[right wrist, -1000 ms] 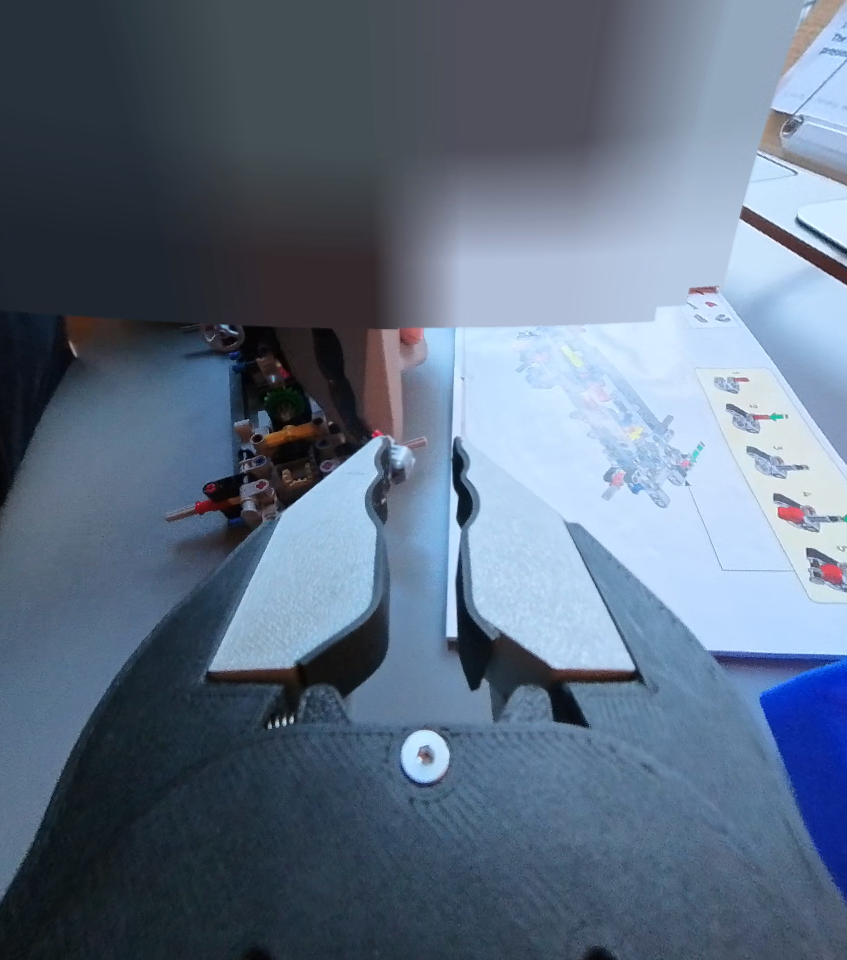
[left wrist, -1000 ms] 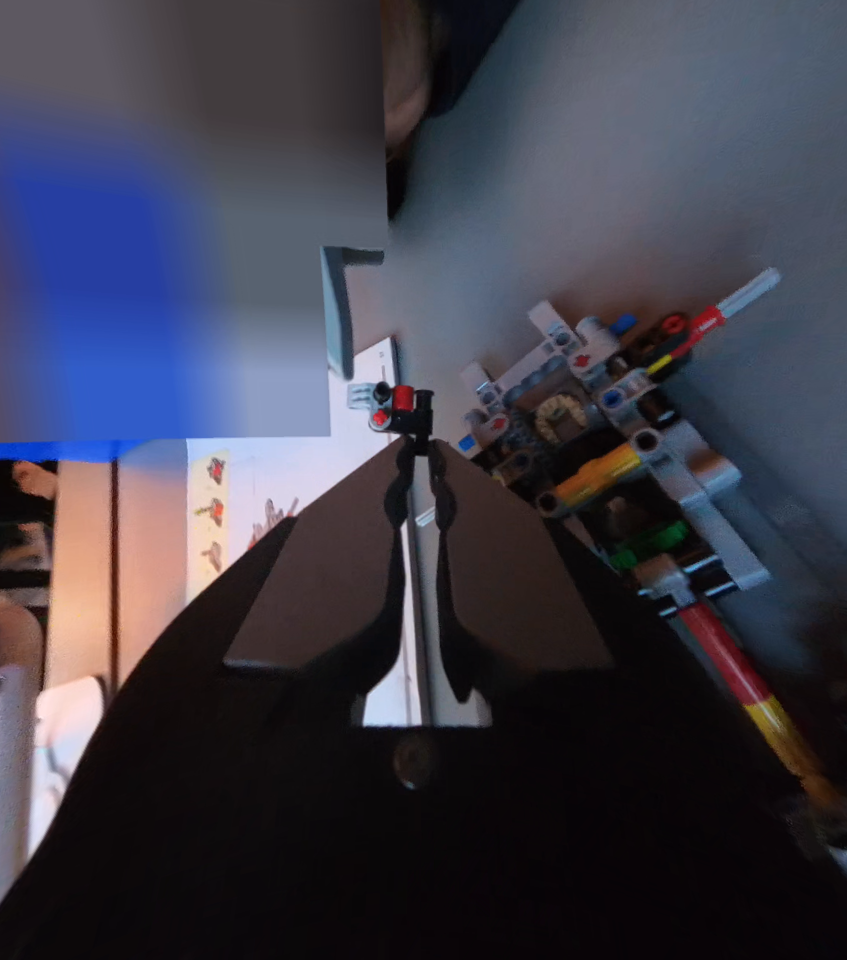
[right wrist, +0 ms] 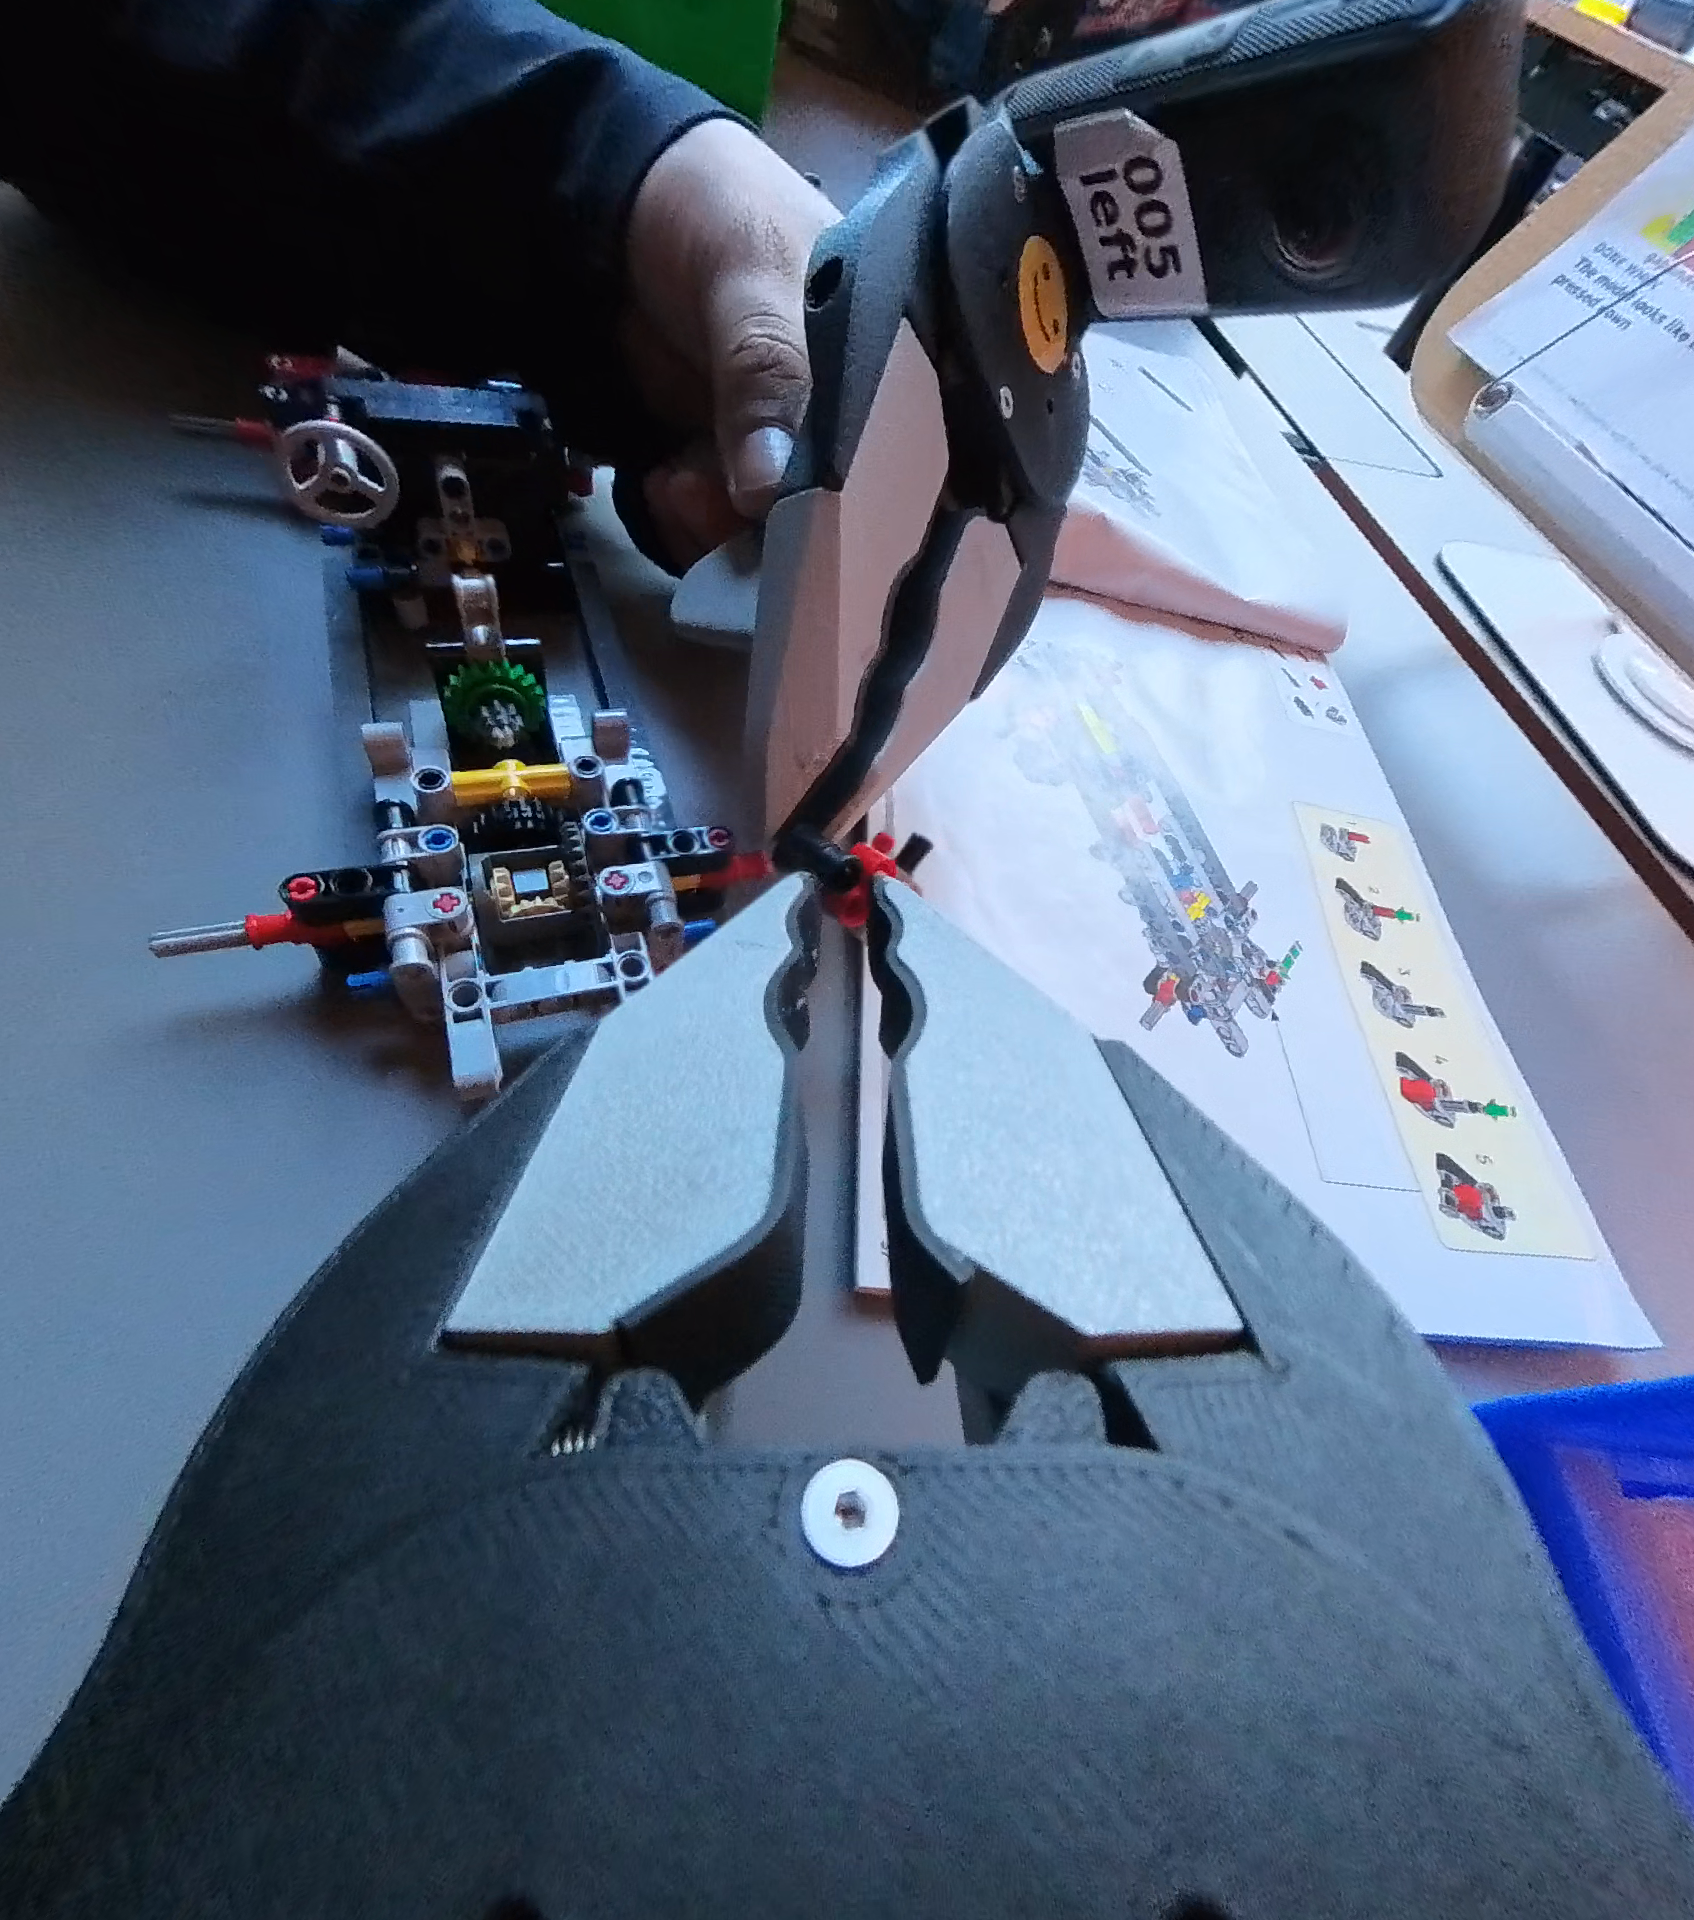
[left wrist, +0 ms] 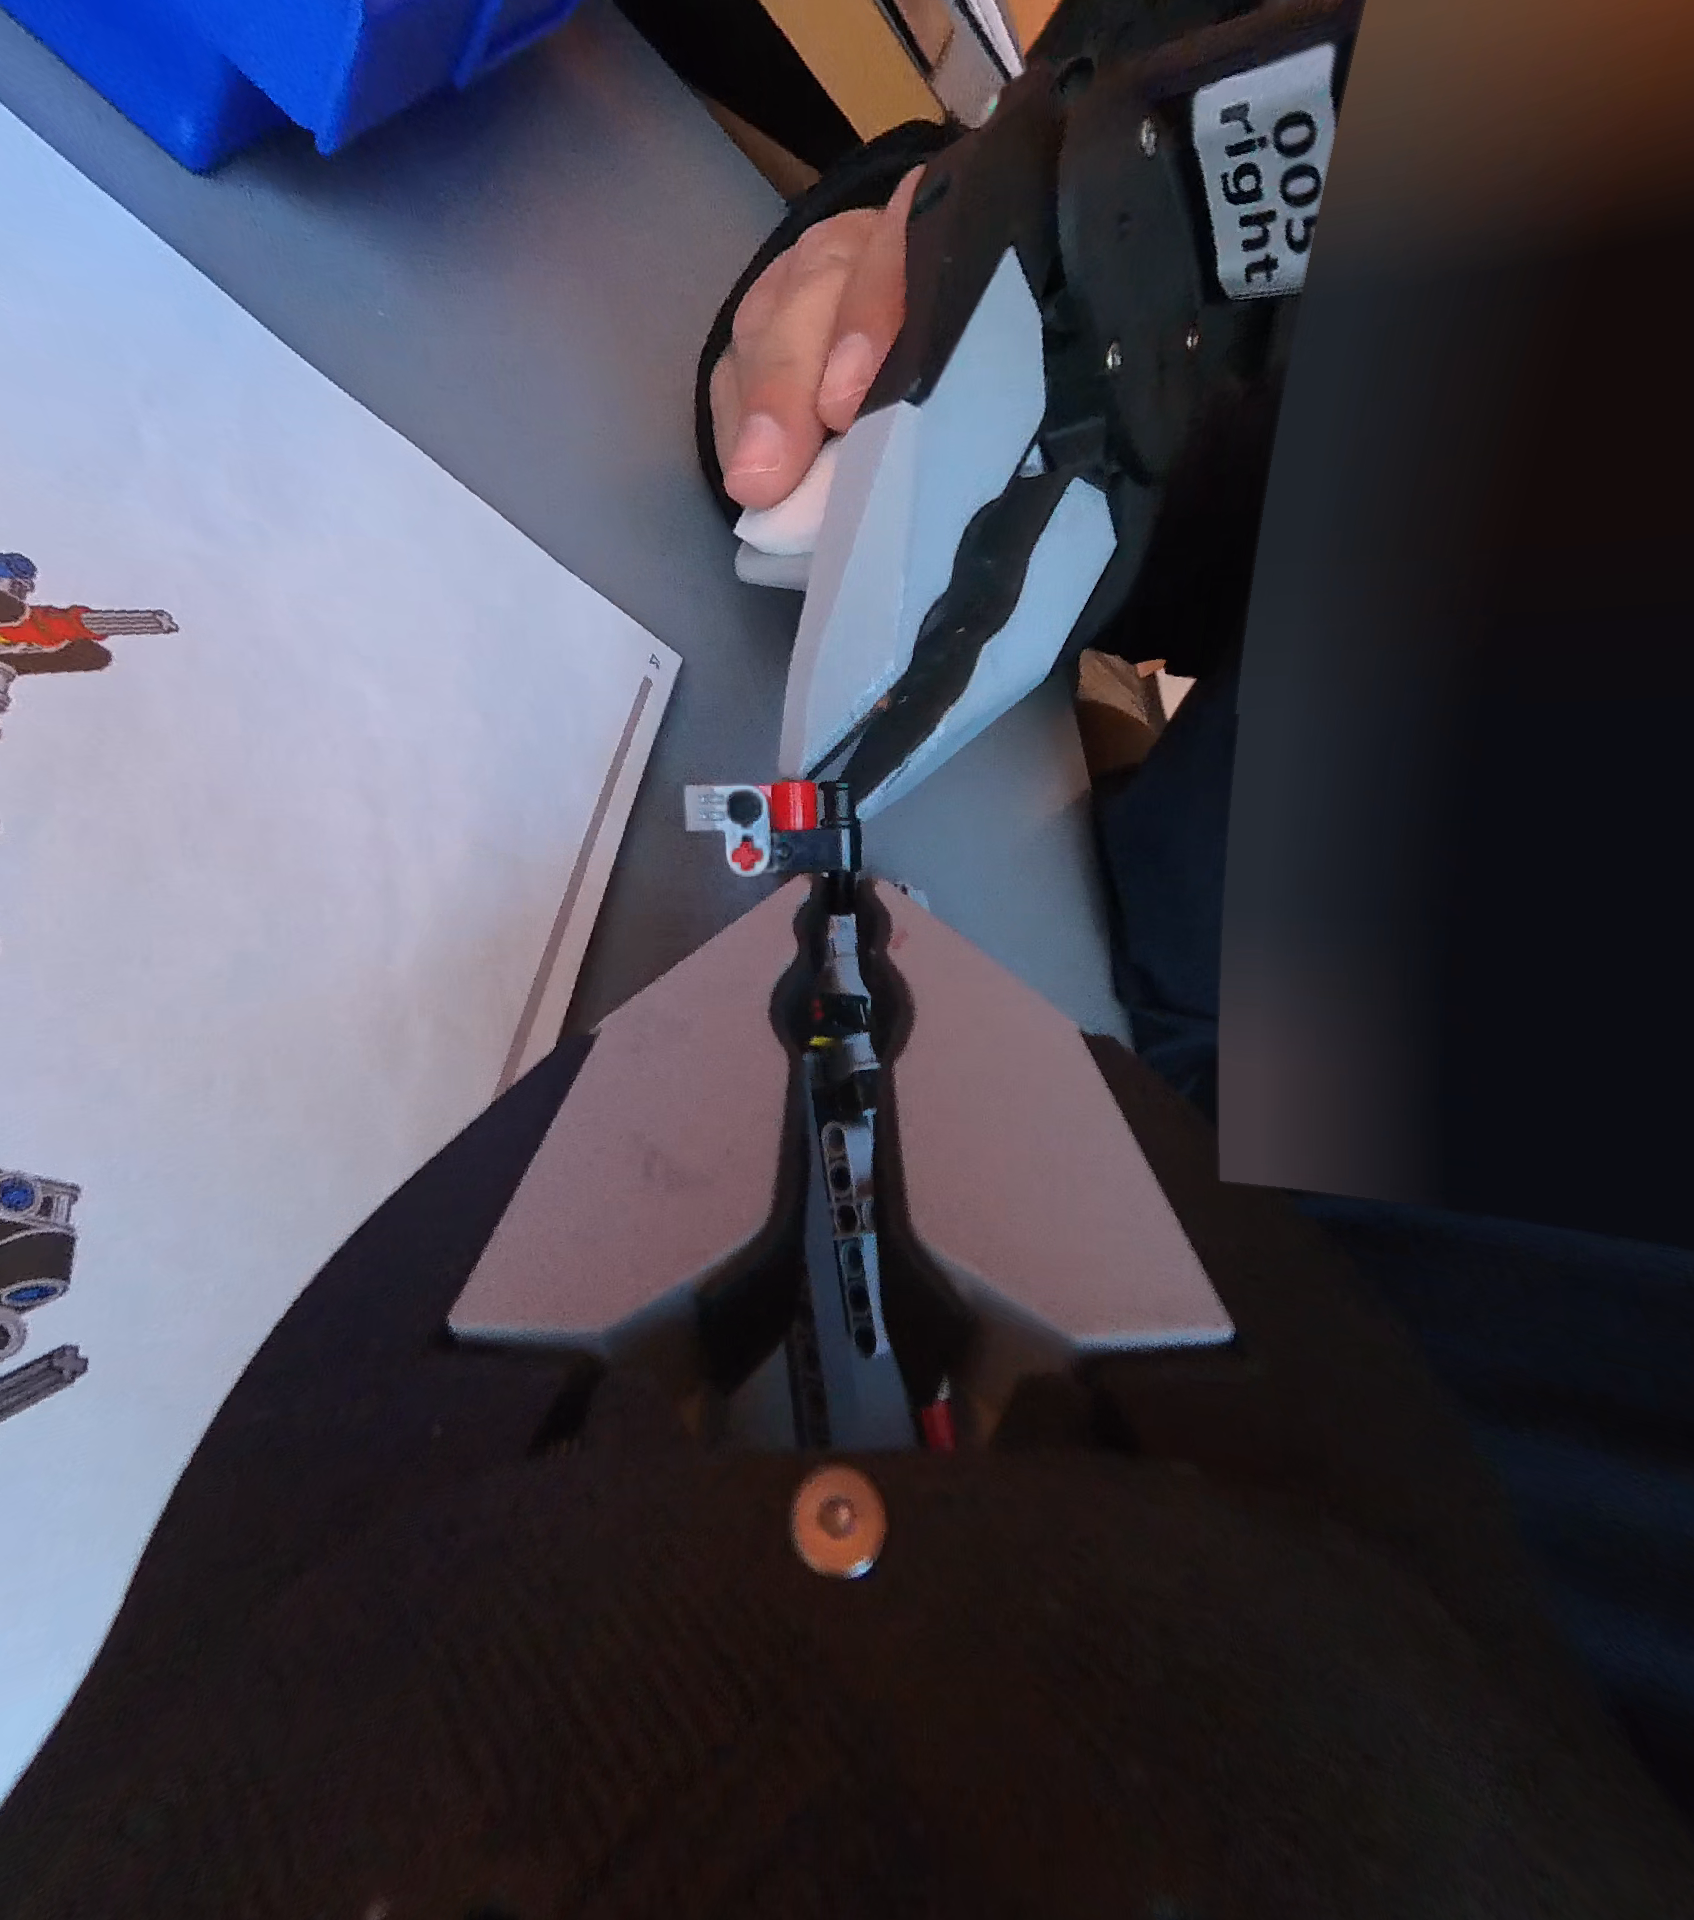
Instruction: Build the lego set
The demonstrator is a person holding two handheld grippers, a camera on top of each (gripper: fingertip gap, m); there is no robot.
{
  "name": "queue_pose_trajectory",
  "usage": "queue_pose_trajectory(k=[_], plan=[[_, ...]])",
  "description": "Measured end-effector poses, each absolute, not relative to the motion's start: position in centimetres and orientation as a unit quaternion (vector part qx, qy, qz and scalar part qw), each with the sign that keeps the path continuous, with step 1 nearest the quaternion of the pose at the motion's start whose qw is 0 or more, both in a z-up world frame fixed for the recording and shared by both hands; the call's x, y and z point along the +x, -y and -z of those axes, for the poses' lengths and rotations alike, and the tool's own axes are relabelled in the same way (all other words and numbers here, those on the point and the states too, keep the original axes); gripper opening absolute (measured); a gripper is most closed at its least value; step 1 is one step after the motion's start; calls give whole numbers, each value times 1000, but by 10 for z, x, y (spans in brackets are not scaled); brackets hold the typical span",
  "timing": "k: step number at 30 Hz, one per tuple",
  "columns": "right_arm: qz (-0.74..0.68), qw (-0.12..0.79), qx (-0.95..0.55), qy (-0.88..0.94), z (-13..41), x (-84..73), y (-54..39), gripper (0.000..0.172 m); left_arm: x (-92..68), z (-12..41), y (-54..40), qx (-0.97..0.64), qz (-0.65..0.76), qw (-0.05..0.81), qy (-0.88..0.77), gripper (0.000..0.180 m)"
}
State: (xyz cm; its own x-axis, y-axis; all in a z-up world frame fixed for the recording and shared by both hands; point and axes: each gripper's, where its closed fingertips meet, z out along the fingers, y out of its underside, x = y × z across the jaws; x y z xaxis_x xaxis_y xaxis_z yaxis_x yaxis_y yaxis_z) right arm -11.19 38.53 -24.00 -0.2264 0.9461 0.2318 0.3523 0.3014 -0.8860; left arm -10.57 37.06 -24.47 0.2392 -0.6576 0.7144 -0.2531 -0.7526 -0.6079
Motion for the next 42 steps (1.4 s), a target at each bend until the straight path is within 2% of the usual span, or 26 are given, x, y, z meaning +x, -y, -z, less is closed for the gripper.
queue_pose_trajectory(k=[19,27,32,34,42], plan=[[-371,393,-496,680,242,-111,-393,0,-111,245,-383,-770,546,199,-264,2],[-399,374,-540,640,239,-113,-407,9,-113,241,-396,-775,555,216,-214,2],[-422,385,-545,614,230,-118,-406,20,-111,235,-399,-769,568,221,-194,3],[-411,392,-545,616,231,-121,-404,25,-110,236,-399,-771,566,220,-192,3],[-367,422,-541,628,234,-128,-404,29,-108,240,-398,-782,549,221,-198,3]])
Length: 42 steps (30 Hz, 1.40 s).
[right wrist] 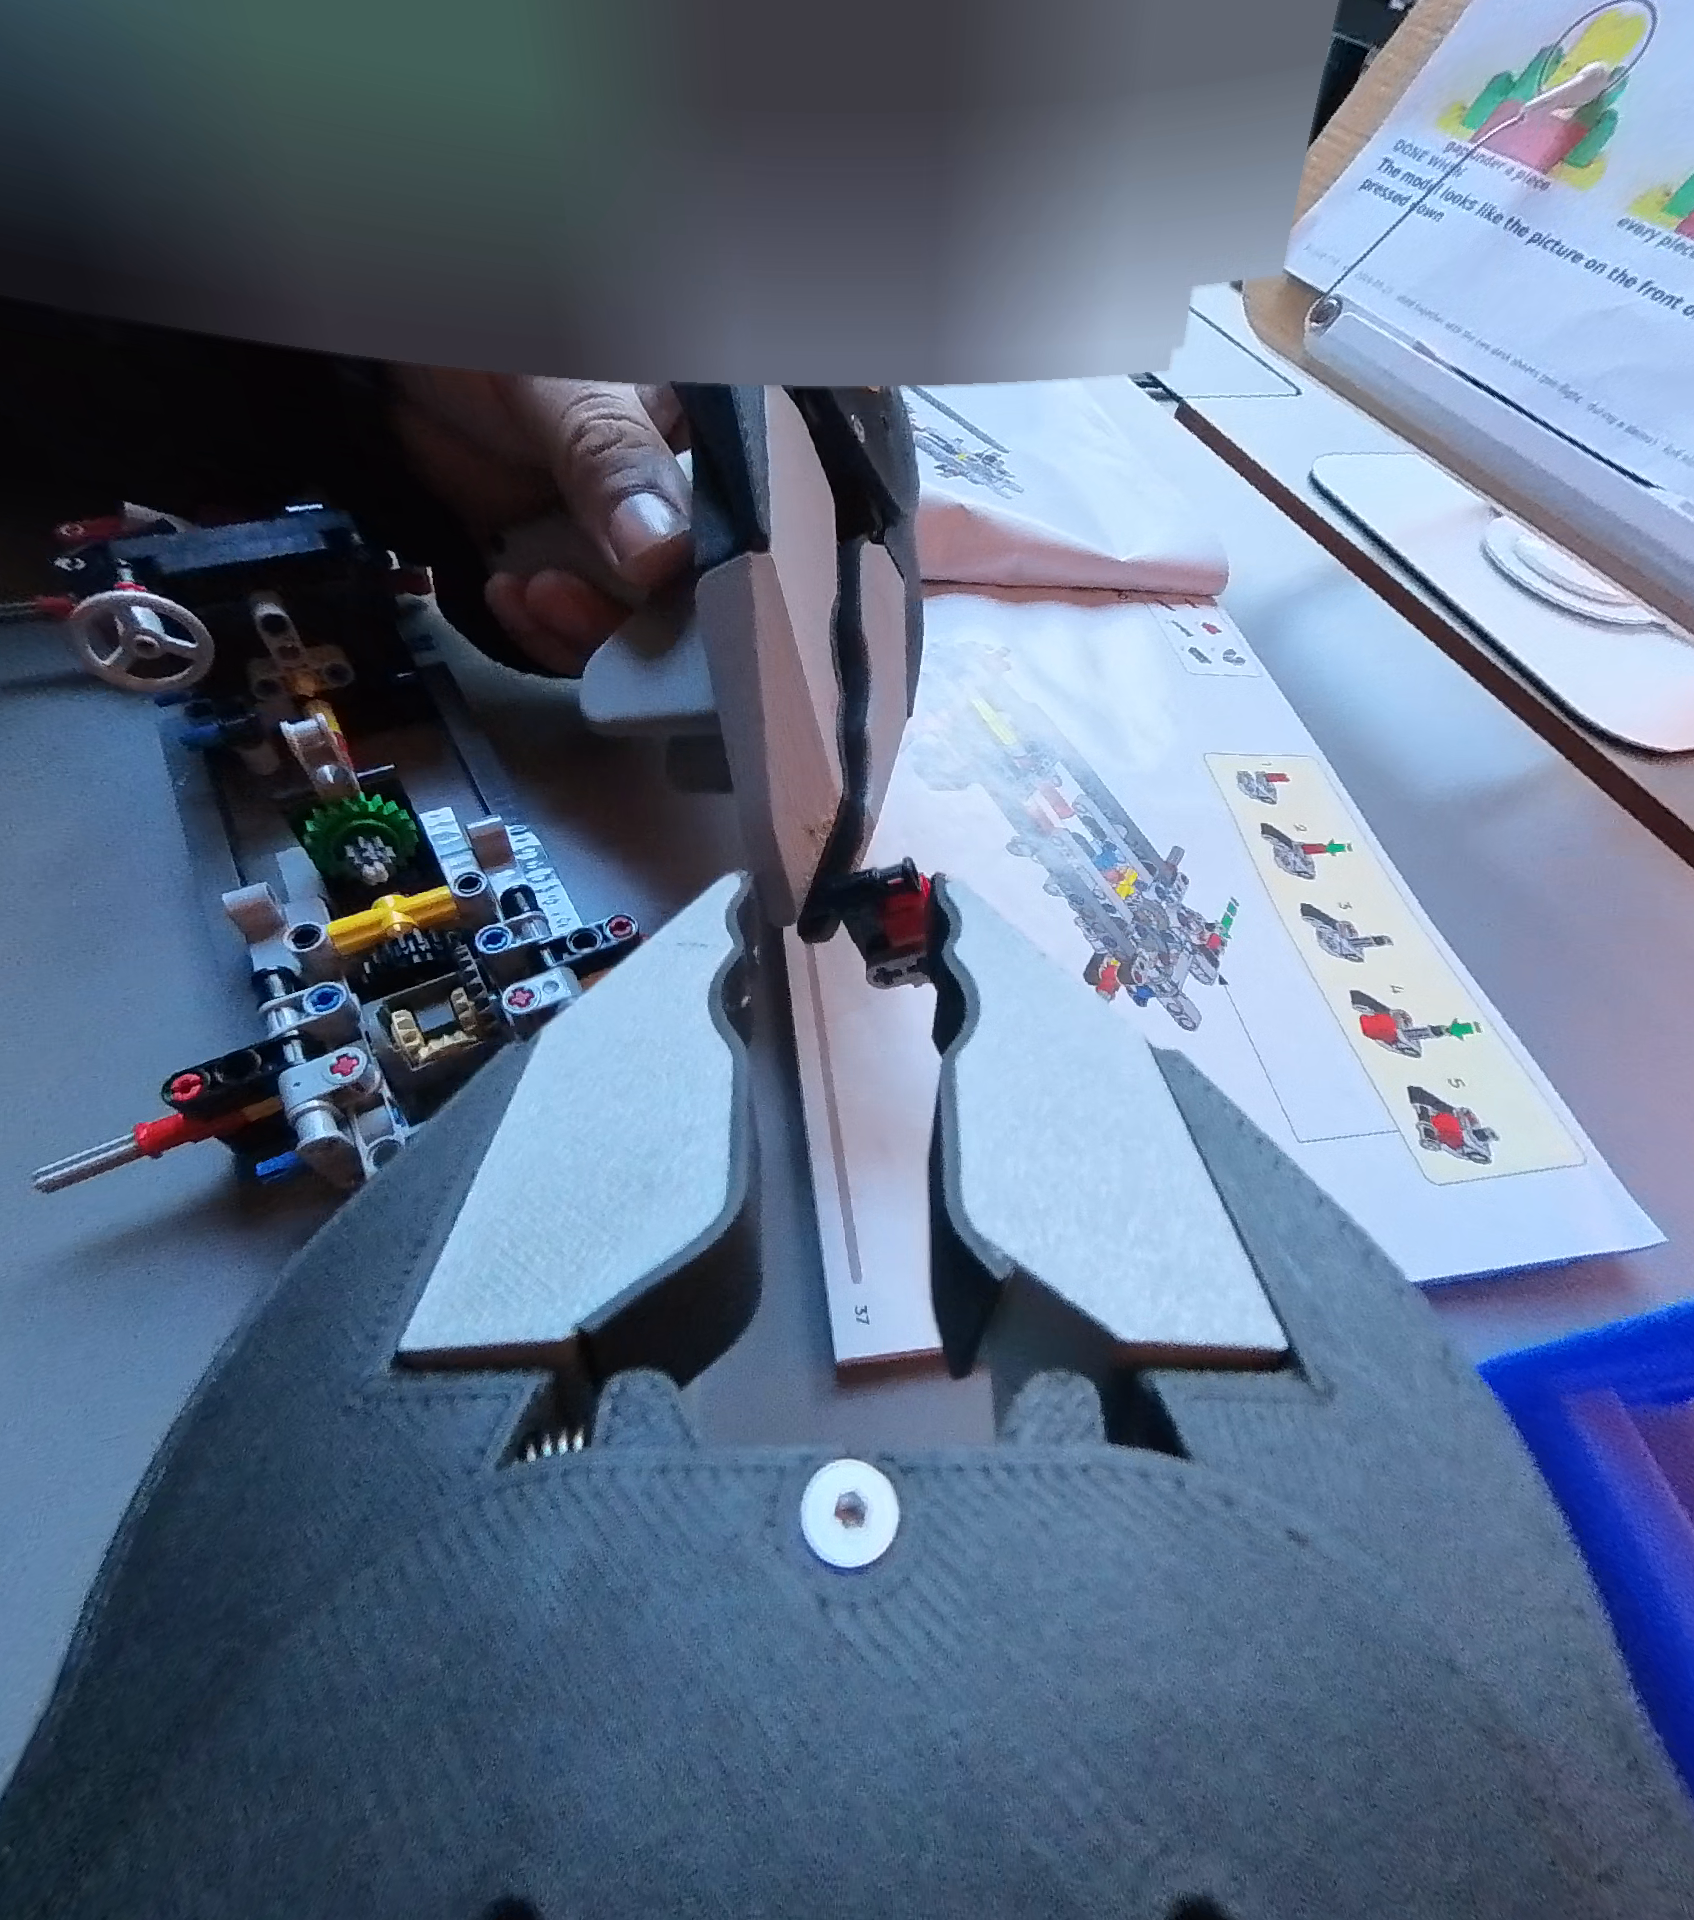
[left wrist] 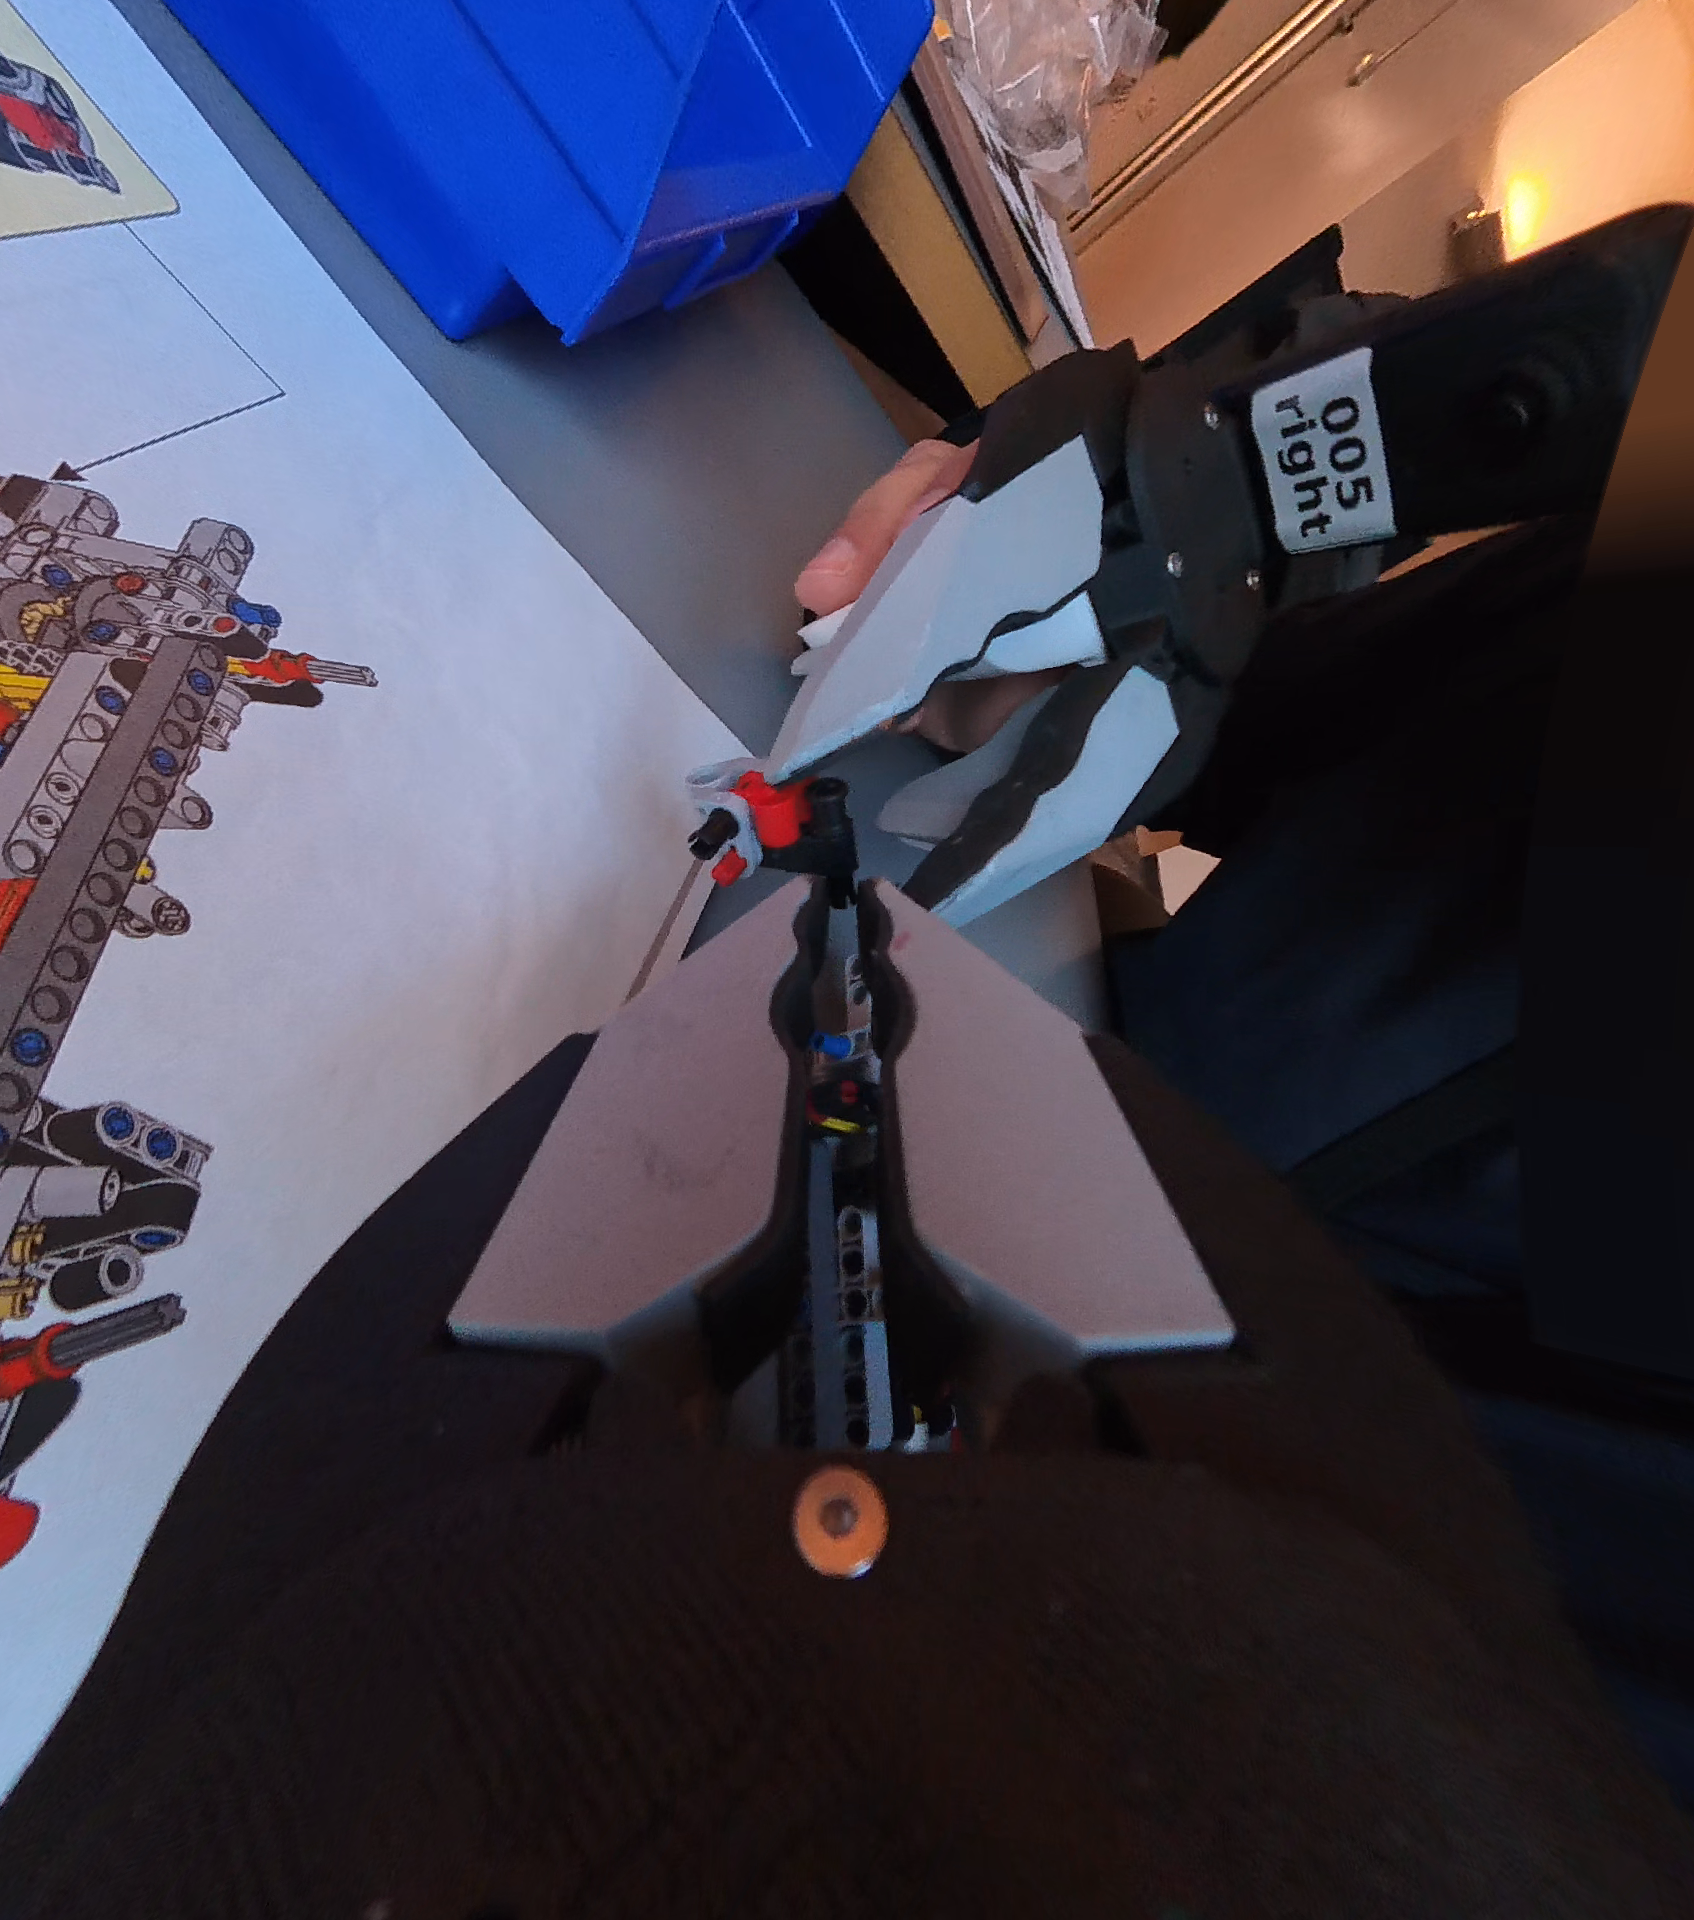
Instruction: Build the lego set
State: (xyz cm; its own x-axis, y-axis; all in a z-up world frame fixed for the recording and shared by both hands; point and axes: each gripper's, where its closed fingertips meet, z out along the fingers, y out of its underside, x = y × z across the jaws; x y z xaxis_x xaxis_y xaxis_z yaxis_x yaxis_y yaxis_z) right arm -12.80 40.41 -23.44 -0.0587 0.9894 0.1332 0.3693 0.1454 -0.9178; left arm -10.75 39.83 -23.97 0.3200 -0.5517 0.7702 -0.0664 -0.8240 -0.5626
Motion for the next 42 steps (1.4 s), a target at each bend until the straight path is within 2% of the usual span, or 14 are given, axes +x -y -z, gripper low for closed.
queue_pose_trajectory(k=[6,19,23,24,27,38,42], plan=[[-289,451,-508,674,245,-123,-409,23,-107,229,-394,-755,594,206,-187,1],[-329,422,-517,668,244,-119,-406,15,-114,234,-392,-766,575,198,-211,0],[-319,400,-493,704,254,-110,-401,15,-123,236,-375,-780,540,163,-272,15],[-313,396,-490,711,256,-108,-402,15,-124,239,-368,-786,527,146,-289,27],[-321,378,-476,726,259,-104,-397,15,-127,242,-344,-790,509,85,-330,46],[-316,336,-458,760,272,-97,-386,15,-141,276,-328,-821,421,30,-385,30],[-333,316,-473,752,271,-96,-387,15,-157,274,-326,-821,413,26,-394,30]])
